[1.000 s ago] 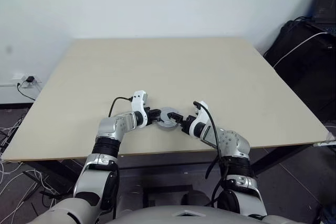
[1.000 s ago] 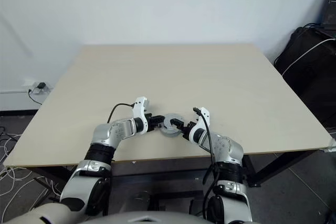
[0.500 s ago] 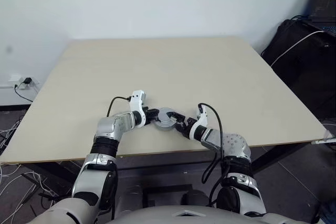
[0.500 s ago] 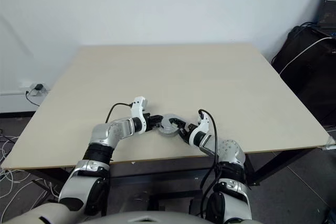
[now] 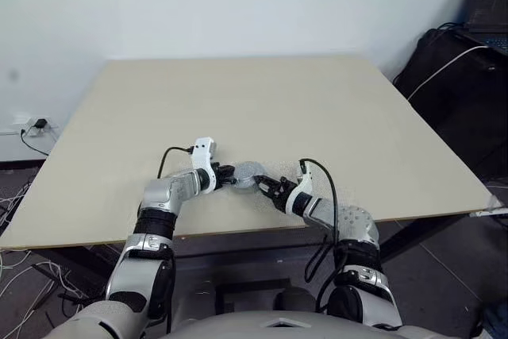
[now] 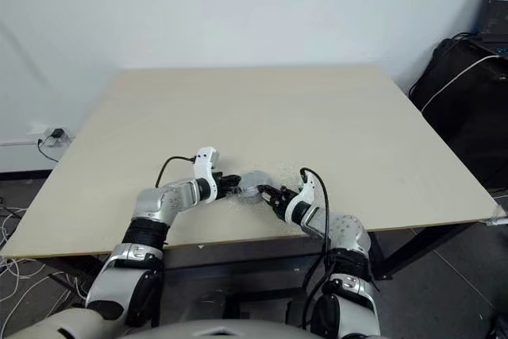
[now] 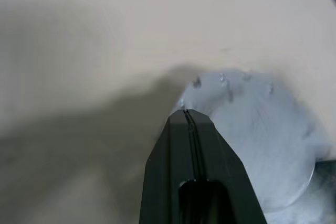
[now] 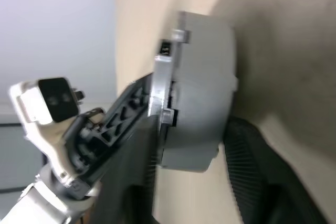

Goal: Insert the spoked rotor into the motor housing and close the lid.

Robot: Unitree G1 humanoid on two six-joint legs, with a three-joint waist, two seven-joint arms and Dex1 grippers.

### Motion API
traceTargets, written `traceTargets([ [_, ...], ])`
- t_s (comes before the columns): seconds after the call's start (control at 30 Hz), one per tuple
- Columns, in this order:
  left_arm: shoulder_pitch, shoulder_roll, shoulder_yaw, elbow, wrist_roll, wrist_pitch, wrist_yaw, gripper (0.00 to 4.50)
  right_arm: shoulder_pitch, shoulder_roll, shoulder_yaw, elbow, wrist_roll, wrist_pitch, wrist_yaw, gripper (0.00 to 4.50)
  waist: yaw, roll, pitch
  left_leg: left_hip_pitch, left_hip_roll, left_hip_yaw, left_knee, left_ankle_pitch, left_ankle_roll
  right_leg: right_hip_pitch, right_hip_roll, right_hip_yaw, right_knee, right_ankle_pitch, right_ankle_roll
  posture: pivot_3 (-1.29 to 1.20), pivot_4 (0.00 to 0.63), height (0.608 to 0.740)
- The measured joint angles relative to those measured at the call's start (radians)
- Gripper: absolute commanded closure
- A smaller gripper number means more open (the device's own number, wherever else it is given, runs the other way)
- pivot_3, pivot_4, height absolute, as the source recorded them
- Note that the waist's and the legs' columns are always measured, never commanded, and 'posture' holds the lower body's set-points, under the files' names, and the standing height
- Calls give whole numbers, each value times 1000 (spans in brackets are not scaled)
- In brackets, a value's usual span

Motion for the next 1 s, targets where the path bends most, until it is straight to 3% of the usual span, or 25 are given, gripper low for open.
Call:
traceTargets([
  [0.5, 9, -2, 1, -10, 1, -4, 4, 4500, 7, -8, 10, 0, 4, 0, 5, 3272, 0, 1, -1, 0, 0, 0, -1, 0, 0, 0, 0, 0, 0, 0, 0, 0, 0, 740],
  [0.67, 62, -51, 47, -40, 20, -110, 135, 4500, 16, 0, 9, 0, 15, -4, 9, 3272, -1, 2, 0, 0, 0, 1, -2, 0, 0, -2, -2, 2, -1, 0, 0, 0, 0, 740],
  [0.83, 219, -127, 102, -237, 51, -328, 294, 4500, 39, 20, -9, -2, 58, -18, 8, 3272, -1, 0, 1, -7, 1, 1, -4, 0, -1, -11, -2, 6, -1, 0, -2, 0, 0, 740],
  [1.0, 370, -155, 132, -453, -39, -369, 282, 4500, 51, 31, -31, -3, 91, -23, -7, 3276, -1, 0, 1, -8, 1, 2, -4, 0, 0, -11, -1, 6, -2, -1, -2, 0, 0, 740],
])
